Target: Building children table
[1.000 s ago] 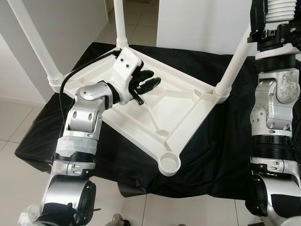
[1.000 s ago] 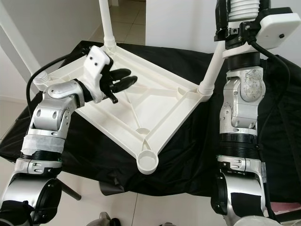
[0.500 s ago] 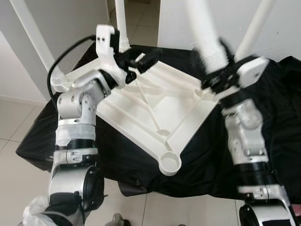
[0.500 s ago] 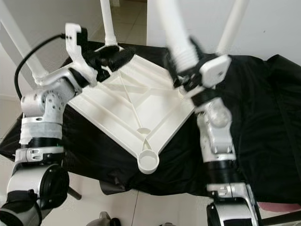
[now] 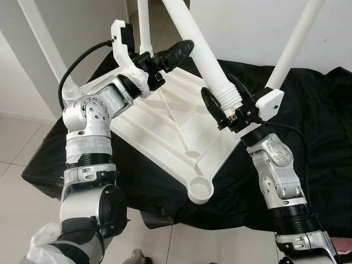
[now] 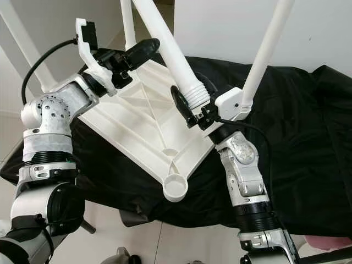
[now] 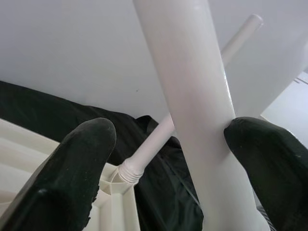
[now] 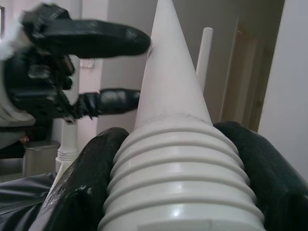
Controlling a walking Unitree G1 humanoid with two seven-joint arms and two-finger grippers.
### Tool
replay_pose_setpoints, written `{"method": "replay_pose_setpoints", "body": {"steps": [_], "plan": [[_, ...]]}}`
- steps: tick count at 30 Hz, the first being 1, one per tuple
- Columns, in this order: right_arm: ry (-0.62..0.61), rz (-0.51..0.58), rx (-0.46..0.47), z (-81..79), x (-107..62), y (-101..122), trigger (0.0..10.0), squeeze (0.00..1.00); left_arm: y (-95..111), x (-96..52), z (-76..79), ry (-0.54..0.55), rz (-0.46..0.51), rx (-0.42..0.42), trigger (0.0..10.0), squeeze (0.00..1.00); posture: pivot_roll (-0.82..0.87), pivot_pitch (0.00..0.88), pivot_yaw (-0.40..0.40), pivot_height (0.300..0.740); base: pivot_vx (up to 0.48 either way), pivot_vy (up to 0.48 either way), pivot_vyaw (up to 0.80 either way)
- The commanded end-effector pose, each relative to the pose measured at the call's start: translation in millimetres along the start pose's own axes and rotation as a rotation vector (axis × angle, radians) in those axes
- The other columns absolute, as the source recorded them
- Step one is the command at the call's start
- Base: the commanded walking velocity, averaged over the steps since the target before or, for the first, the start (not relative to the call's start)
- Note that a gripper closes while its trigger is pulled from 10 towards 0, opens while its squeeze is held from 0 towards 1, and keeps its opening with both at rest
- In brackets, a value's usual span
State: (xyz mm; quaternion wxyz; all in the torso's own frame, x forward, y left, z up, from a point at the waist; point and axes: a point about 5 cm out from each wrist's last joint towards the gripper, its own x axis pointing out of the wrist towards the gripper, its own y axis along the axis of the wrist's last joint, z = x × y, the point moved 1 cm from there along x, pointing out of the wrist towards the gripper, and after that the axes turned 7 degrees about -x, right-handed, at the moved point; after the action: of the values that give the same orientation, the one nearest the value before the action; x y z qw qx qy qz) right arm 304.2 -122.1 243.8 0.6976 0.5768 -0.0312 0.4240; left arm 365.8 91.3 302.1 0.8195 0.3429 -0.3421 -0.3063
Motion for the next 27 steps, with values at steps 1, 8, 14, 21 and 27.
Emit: {"method": "replay_pose_setpoints", "body": {"steps": [1,8,14,21,27], "plan": [[0.031,0.015,0.014,-5.9,1.1,4,10.0,0.0,-1,3.7,1.5,-0.003,-0.006,-0.021,10.0,0.0,-0.02,0.053,0.013,0.74,0.0,0.0,0.0],[0.105,-0.03,0.057,-22.2,-10.7,-3,10.0,0.0,11,4.9,-10.3,0.075,0.02,-0.104,10.0,0.0,-0.02,0.06,0.011,0.74,0.0,0.0,0.0],[0.13,-0.072,0.061,-26.2,-20.1,-8,10.0,0.0,30,0.4,-16.0,0.103,0.073,-0.137,10.0,0.0,-0.03,0.062,0.016,0.74,0.0,0.0,0.0],[0.149,-0.112,0.053,-29.1,-28.2,-13,10.0,0.0,48,-6.1,-22.8,0.15,0.12,-0.11,8.4,0.0,-0.03,0.063,0.025,0.74,0.0,0.0,0.0],[0.176,-0.141,0.042,-30.5,-31.8,-16,10.0,0.0,50,-7.5,-24.3,0.151,0.13,-0.124,0.0,0.0,-0.03,0.06,0.024,0.74,0.0,0.0,0.0]]}}
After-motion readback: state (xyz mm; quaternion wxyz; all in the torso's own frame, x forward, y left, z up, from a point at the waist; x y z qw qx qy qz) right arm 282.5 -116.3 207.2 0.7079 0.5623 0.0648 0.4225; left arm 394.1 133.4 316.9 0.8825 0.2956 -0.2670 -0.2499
